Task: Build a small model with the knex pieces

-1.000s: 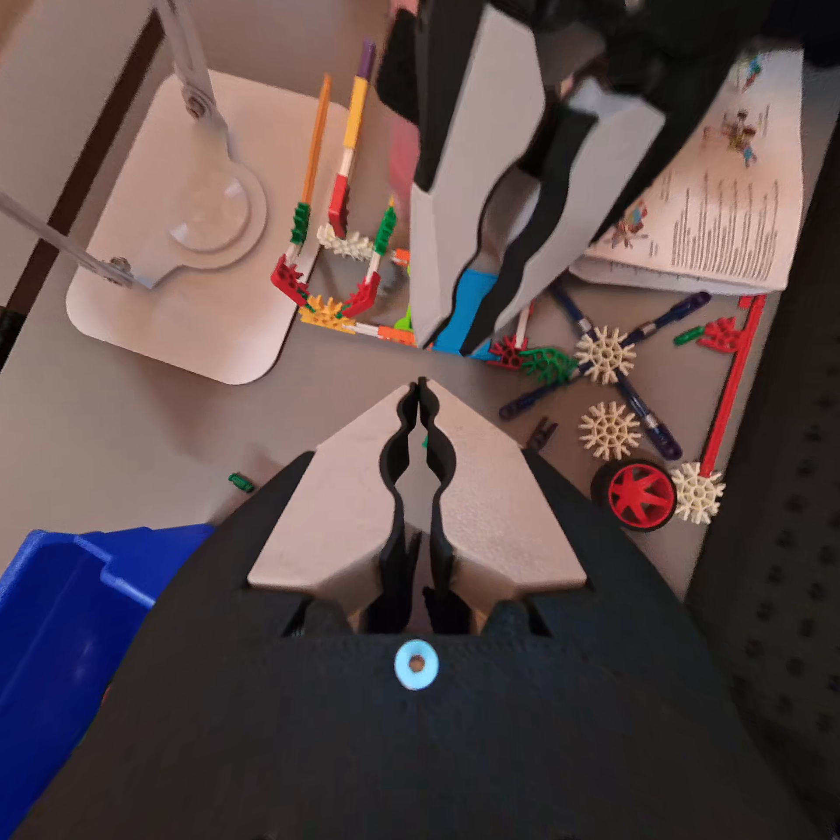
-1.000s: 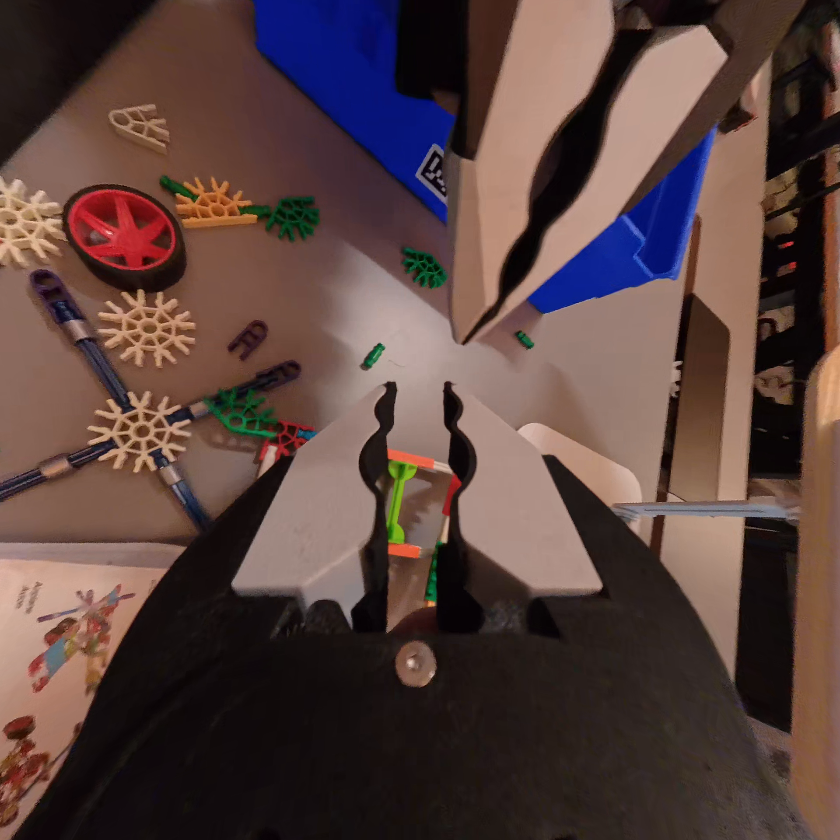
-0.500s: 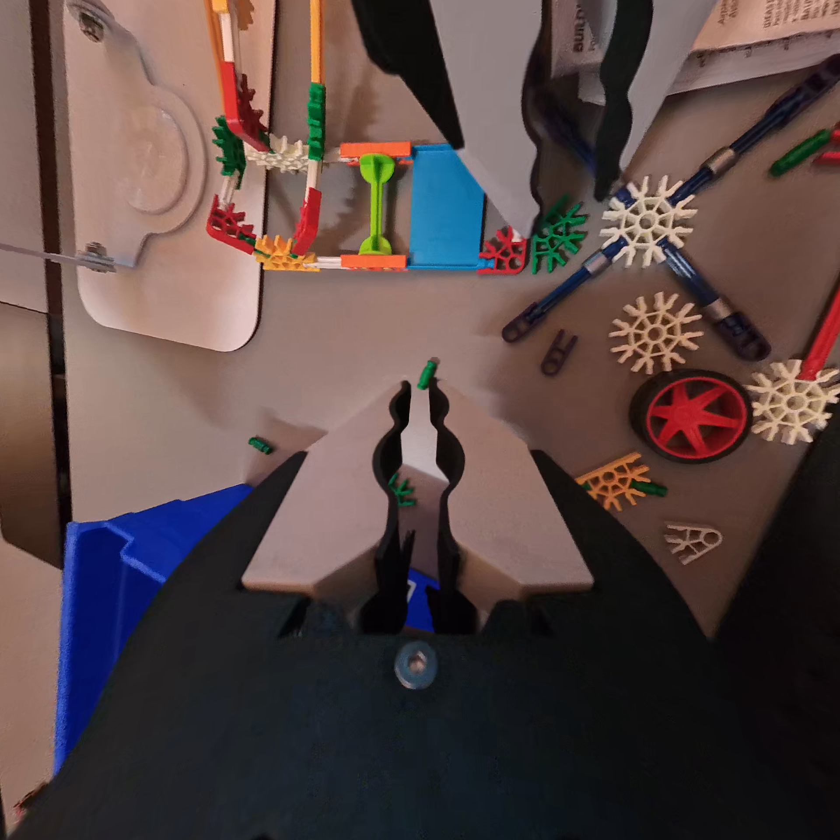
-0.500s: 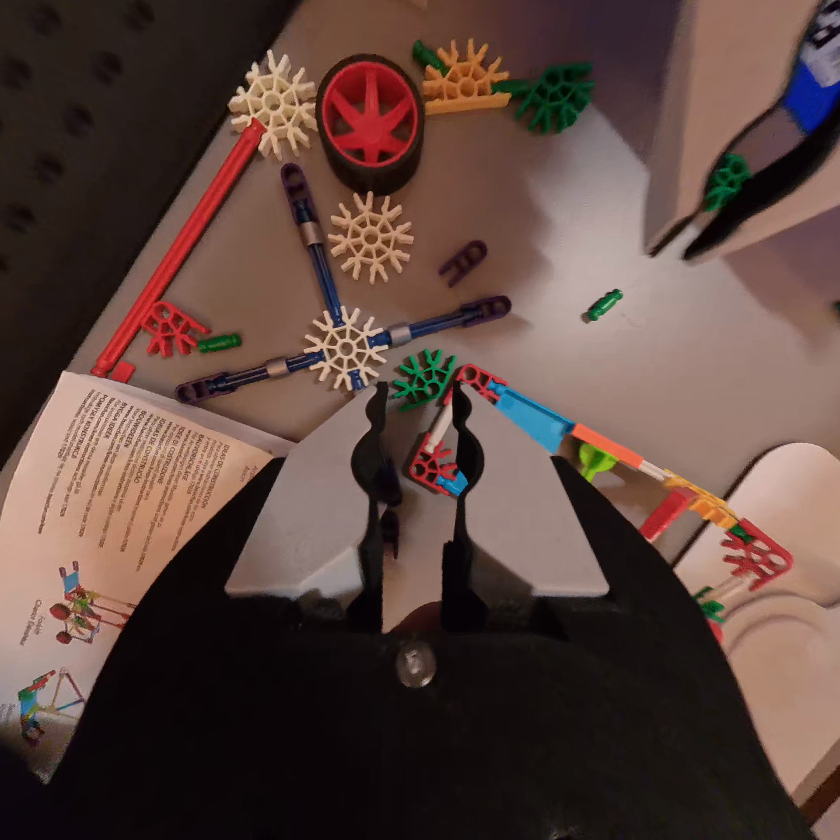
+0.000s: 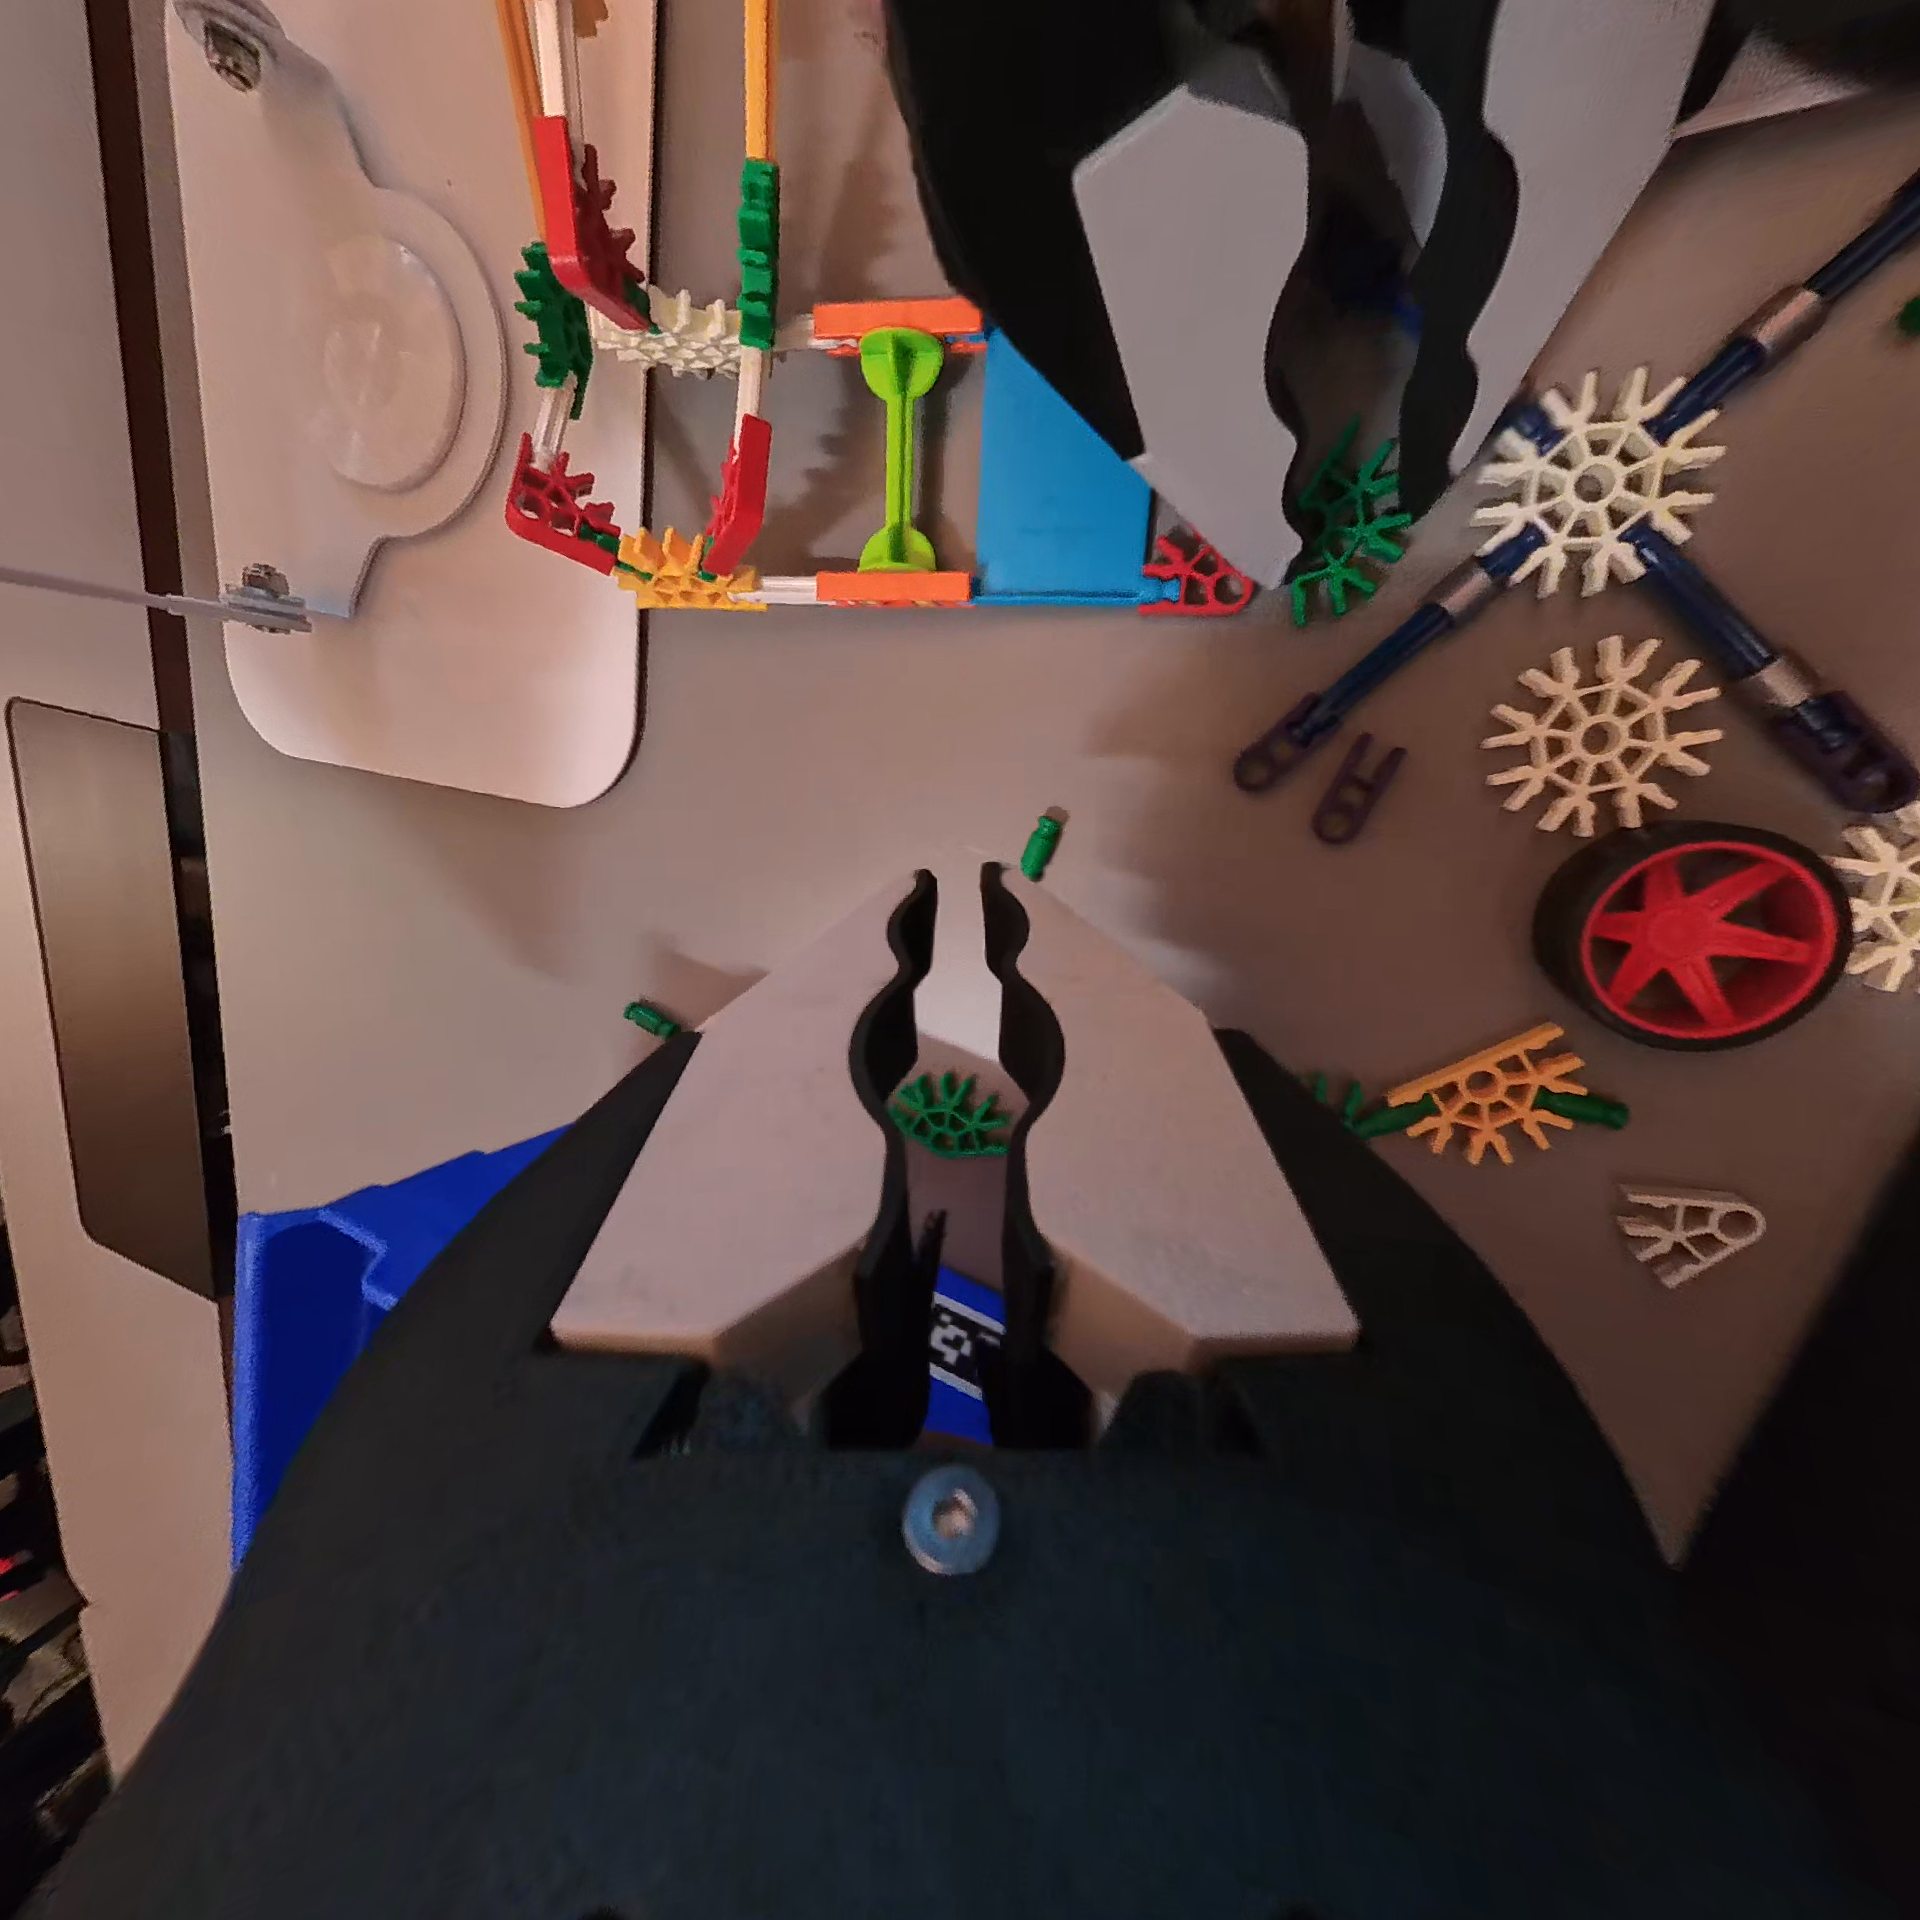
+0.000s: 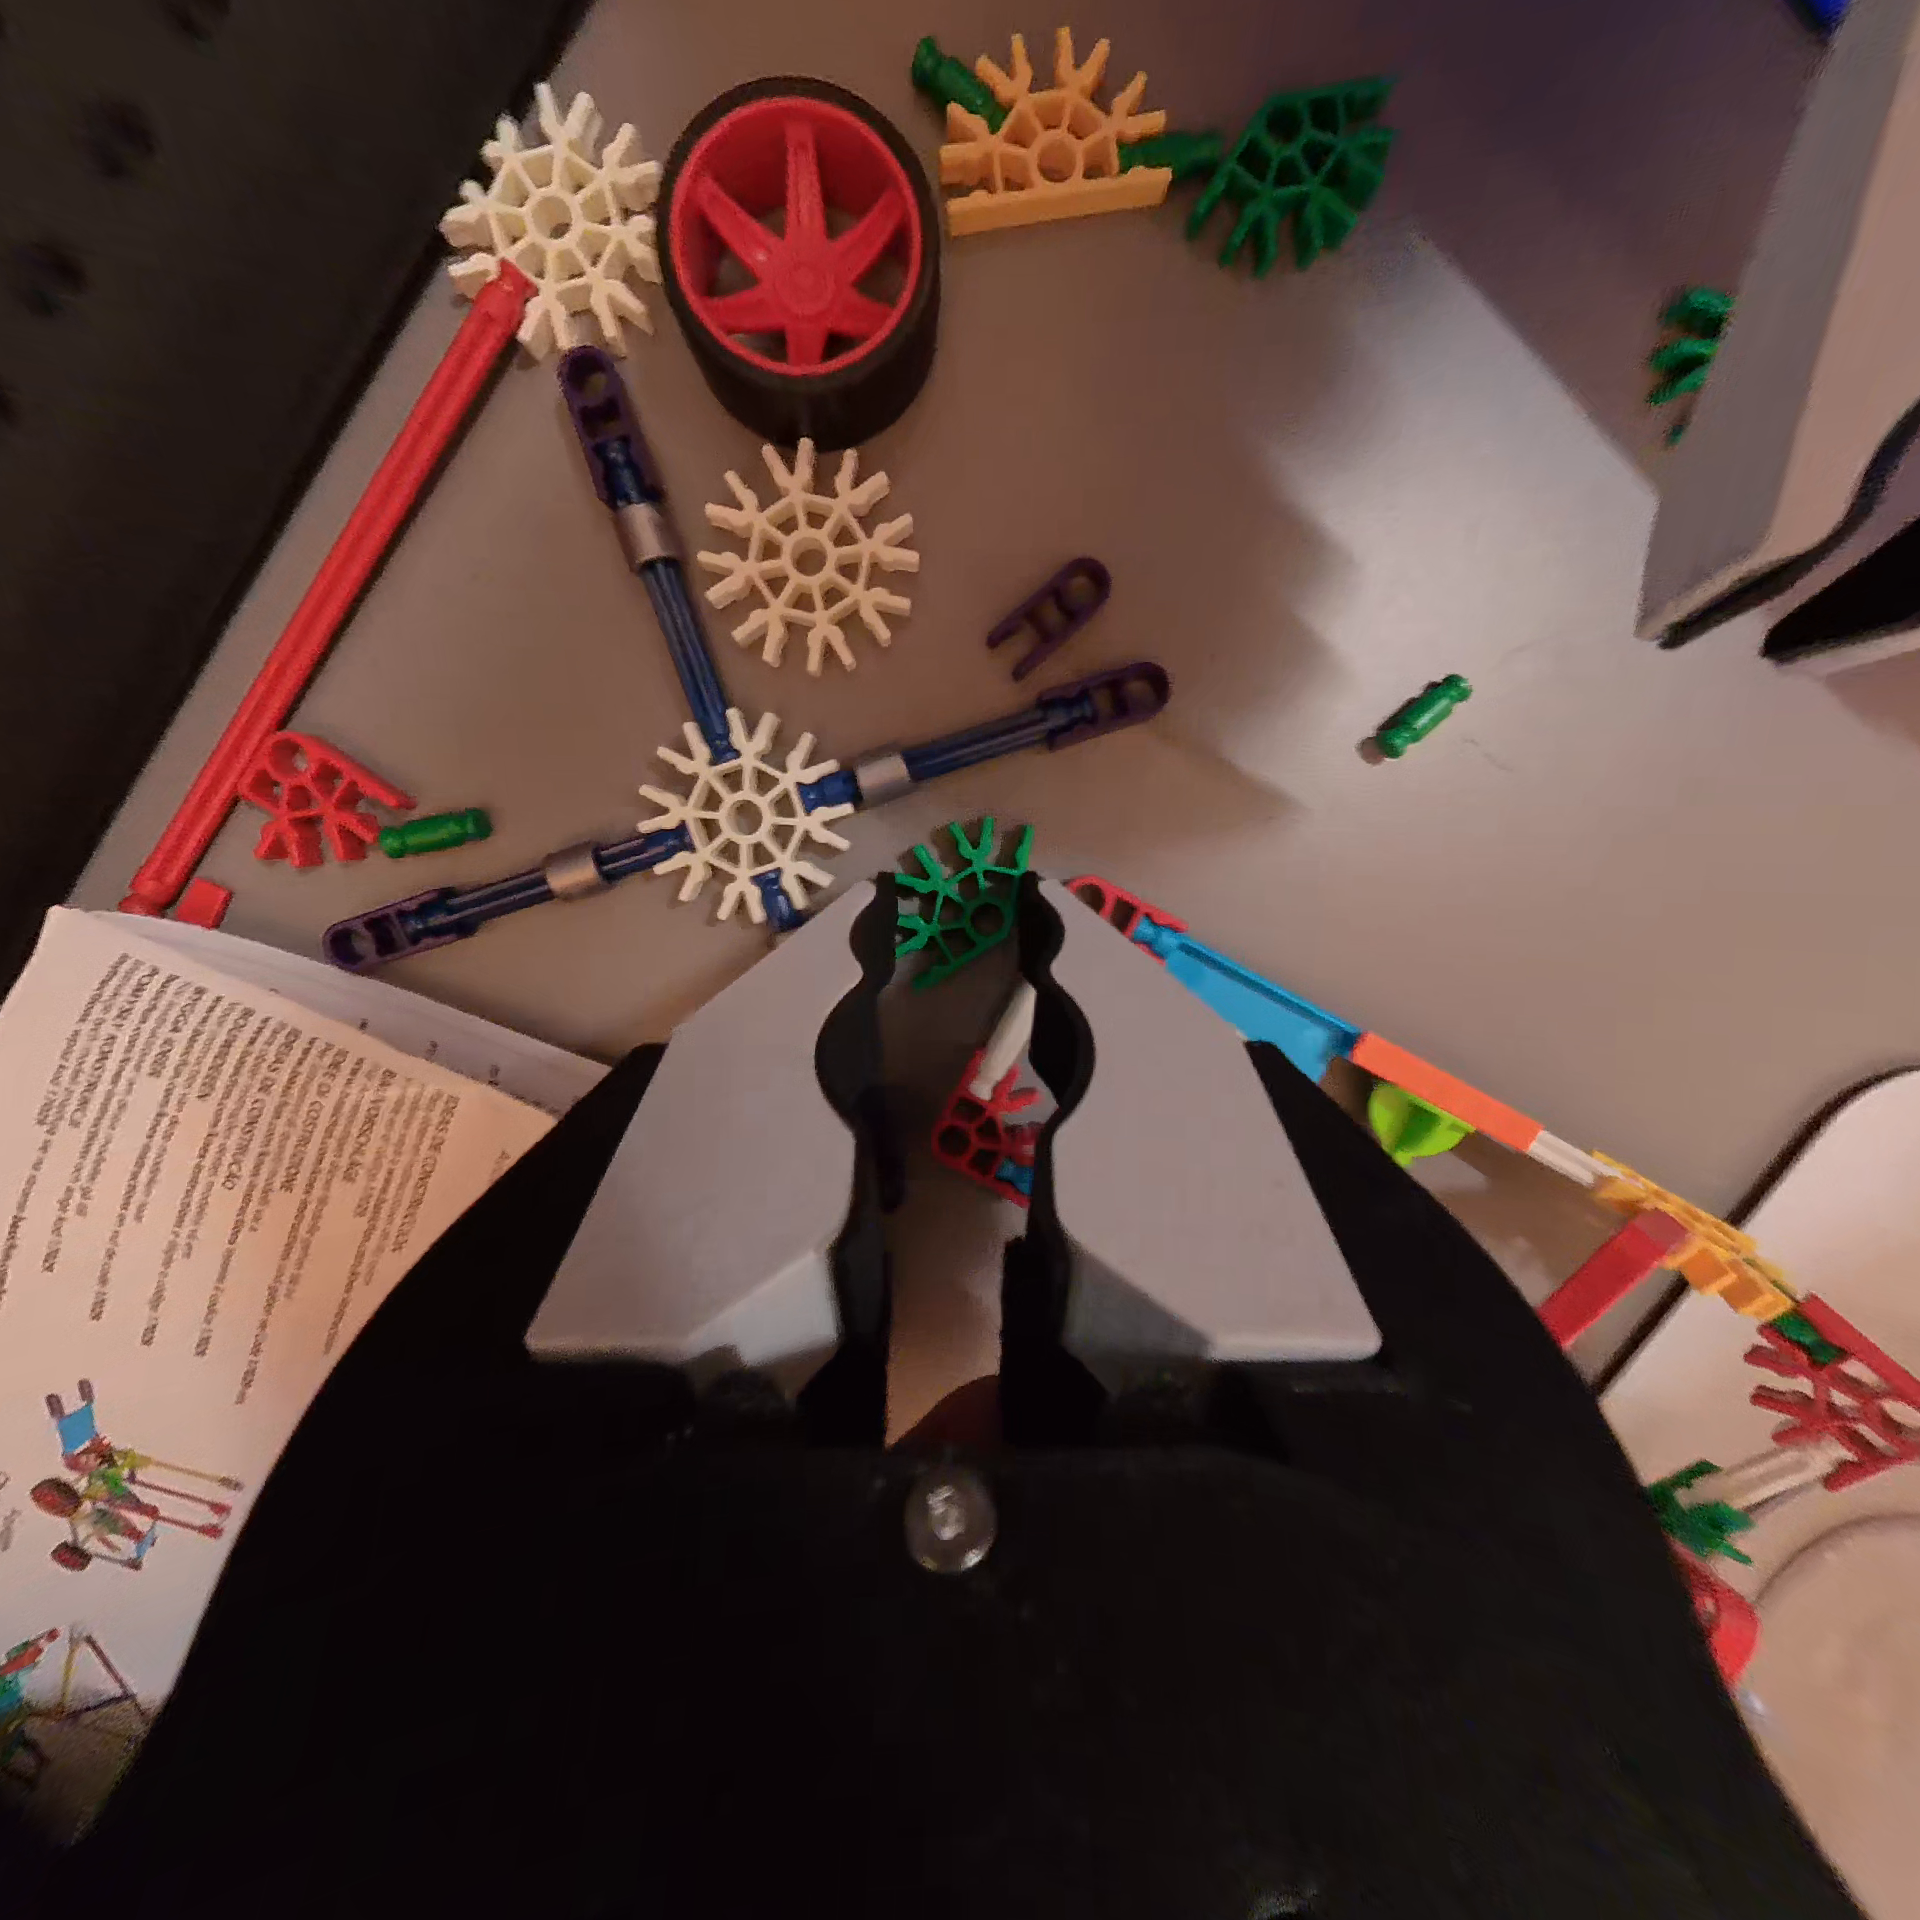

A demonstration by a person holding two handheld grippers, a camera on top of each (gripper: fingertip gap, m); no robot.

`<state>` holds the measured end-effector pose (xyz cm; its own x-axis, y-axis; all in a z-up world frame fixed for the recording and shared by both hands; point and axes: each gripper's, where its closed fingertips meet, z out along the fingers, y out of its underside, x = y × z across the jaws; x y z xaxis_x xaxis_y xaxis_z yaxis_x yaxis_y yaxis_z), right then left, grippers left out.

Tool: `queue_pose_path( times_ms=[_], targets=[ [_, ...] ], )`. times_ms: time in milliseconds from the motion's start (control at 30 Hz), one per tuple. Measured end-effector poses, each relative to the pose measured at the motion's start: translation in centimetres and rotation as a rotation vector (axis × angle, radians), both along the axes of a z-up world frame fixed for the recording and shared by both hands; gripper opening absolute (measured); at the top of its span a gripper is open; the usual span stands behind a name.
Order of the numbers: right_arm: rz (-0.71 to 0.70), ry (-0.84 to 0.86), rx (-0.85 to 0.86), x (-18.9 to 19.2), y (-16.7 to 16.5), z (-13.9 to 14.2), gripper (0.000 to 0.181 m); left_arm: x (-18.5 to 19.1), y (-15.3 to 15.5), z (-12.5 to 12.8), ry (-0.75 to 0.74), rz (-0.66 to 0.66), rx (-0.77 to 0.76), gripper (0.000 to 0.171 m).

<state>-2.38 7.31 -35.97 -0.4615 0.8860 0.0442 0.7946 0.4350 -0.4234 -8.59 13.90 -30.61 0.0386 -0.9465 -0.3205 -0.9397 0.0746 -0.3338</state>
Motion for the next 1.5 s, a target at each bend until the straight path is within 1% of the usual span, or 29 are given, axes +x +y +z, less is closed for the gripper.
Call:
queue_pose_path(
  times_ms=[133, 233, 300, 367, 433, 533, 567, 600, 633, 700, 767, 800, 833, 867, 900, 967, 1033, 1100, 1200, 1233, 1300, 1400, 1500],
  targets=[
    [-0.071, 0.076, -0.028, -1.1, 0.9, 1.3, 0.021, -0.1, 0.4, -0.7, 0.042, -0.018, -0.017, 0.006],
    [-0.148, 0.121, -0.050, -1.9, 2.1, 1.7, 0.021, 0.0, 0.4, -1.0, 0.024, 0.000, -0.108, 0.007],
    [-0.149, 0.156, -0.104, -2.2, 1.9, 2.0, 0.021, -0.4, 0.6, -1.1, 0.036, 0.024, -0.150, 0.007],
    [-0.162, 0.173, -0.118, -2.2, 2.3, 2.2, 0.021, -0.6, 0.7, -1.4, 0.052, 0.035, -0.185, 0.004],
    [-0.150, 0.187, -0.129, -1.8, 2.4, 2.4, 0.021, -0.7, 1.3, -1.8, 0.083, 0.074, -0.173, 0.003],
    [-0.127, 0.197, -0.148, -1.0, 2.5, 2.7, 0.021, 0.1, 1.1, -1.6, 0.054, 0.144, -0.184, 0.004],
    [-0.118, 0.186, -0.157, -0.6, 2.4, 2.7, 0.021, 0.1, 1.0, -1.7, 0.057, 0.182, -0.164, 0.007],
    [-0.104, 0.182, -0.165, -0.2, 2.3, 2.7, 0.021, -0.1, 1.1, -1.7, 0.064, 0.222, -0.113, 0.010],
    [-0.099, 0.183, -0.166, 0.0, 2.3, 2.7, 0.021, -0.1, 0.9, -1.6, 0.053, 0.264, -0.081, 0.011],
    [-0.122, 0.190, -0.149, 0.1, 3.0, 2.9, 0.021, 0.9, 0.0, -1.1, -0.075, 0.376, -0.061, 0.018],
    [-0.156, 0.211, -0.136, -0.4, 3.5, 3.4, 0.021, 1.1, -0.7, -0.5, -0.146, 0.438, 0.003, 0.017],
    [-0.175, 0.223, -0.123, -0.8, 3.7, 3.7, 0.021, 1.4, -0.9, -0.2, -0.219, 0.483, 0.014, 0.015],
    [-0.205, 0.230, -0.104, -1.3, 3.9, 3.9, 0.021, 1.9, -1.2, -0.4, -0.296, 0.518, -0.011, 0.012],
    [-0.232, 0.229, -0.089, -1.7, 4.1, 4.1, 0.021, 2.0, -1.4, -1.0, -0.338, 0.550, -0.029, 0.011],
    [-0.249, 0.224, -0.075, -2.1, 4.0, 4.0, 0.021, 1.6, -1.0, -1.7, -0.353, 0.586, -0.008, 0.013],
    [-0.286, 0.205, -0.042, -2.7, 4.1, 3.7, 0.021, 0.4, 0.0, -3.0, -0.352, 0.634, 0.043, 0.012],
    [-0.303, 0.184, -0.028, -3.1, 3.8, 3.3, 0.021, -0.6, 0.5, -4.2, -0.359, 0.688, 0.019, 0.012],
    [-0.325, 0.168, -0.011, -3.4, 4.0, 2.7, 0.021, -0.5, 0.3, -4.5, -0.411, 0.701, -0.021, 0.011],
    [-0.367, 0.175, -0.015, -4.0, 4.4, 2.3, 0.021, -1.0, 1.0, -4.9, -0.411, 0.703, 0.029, 0.008],
    [-0.380, 0.176, -0.018, -4.2, 4.6, 2.1, 0.021, -1.0, 1.3, -4.9, -0.435, 0.712, 0.025, 0.007],
    [-0.404, 0.174, -0.015, -4.5, 4.9, 1.6, 0.021, -0.7, 1.1, -5.1, -0.459, 0.707, -0.036, 0.005],
    [-0.422, 0.165, 0.005, -4.7, 5.3, 0.9, 0.021, -0.5, 0.8, -5.5, -0.455, 0.691, -0.058, 0.005],
    [-0.403, 0.162, 0.018, -4.7, 5.3, 0.5, 0.021, -0.3, 0.4, -5.5, -0.483, 0.686, -0.099, 0.004]
  ],
)
